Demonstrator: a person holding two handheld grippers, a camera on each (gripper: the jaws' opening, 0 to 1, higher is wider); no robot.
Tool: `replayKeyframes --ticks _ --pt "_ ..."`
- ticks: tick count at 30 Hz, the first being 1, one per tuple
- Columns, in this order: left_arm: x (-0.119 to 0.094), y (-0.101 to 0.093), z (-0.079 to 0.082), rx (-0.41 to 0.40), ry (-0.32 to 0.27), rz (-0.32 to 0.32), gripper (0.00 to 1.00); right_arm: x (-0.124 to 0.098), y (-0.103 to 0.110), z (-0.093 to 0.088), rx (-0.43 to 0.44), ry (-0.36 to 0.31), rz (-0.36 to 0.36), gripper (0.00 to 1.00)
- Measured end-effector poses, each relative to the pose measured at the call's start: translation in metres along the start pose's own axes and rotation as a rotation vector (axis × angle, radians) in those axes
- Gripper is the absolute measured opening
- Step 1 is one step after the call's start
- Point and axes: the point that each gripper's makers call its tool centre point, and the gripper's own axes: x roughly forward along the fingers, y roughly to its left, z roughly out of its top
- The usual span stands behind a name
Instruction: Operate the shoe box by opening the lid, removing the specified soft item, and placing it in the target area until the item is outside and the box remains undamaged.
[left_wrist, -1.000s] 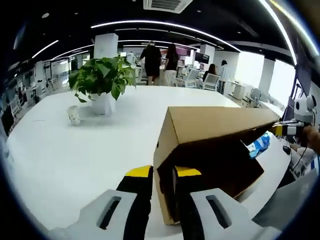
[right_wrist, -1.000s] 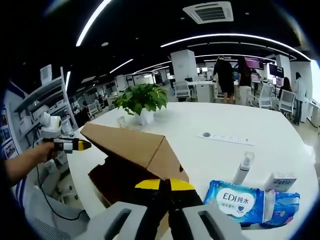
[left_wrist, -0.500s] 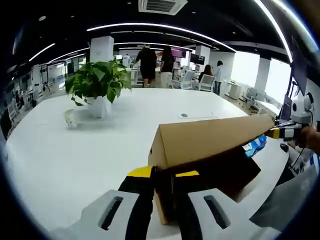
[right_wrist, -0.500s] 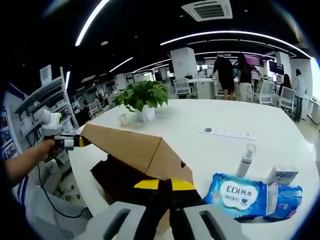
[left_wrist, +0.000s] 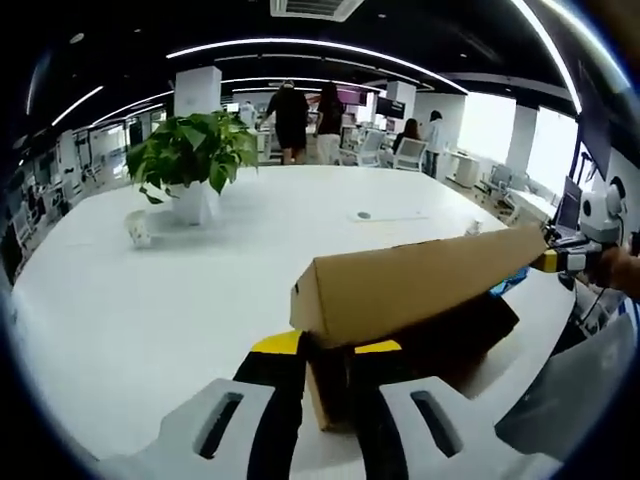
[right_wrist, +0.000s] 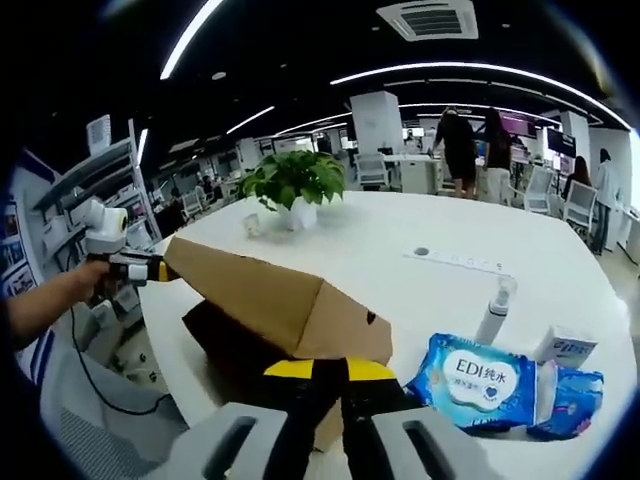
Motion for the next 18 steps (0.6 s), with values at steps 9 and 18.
replayKeyframes --ticks 9,18 --pt "-0.001 -0.008 -0.016 0.0 0.034 -0.029 0.17 -0.001 0.006 -0.012 -0.051 0.02 0.025 0.08" --pt "0.0 -0.01 -0.026 0.026 0.059 -0.034 0.19 -0.002 0.012 -0.017 -0.096 0.025 0.046 0.15"
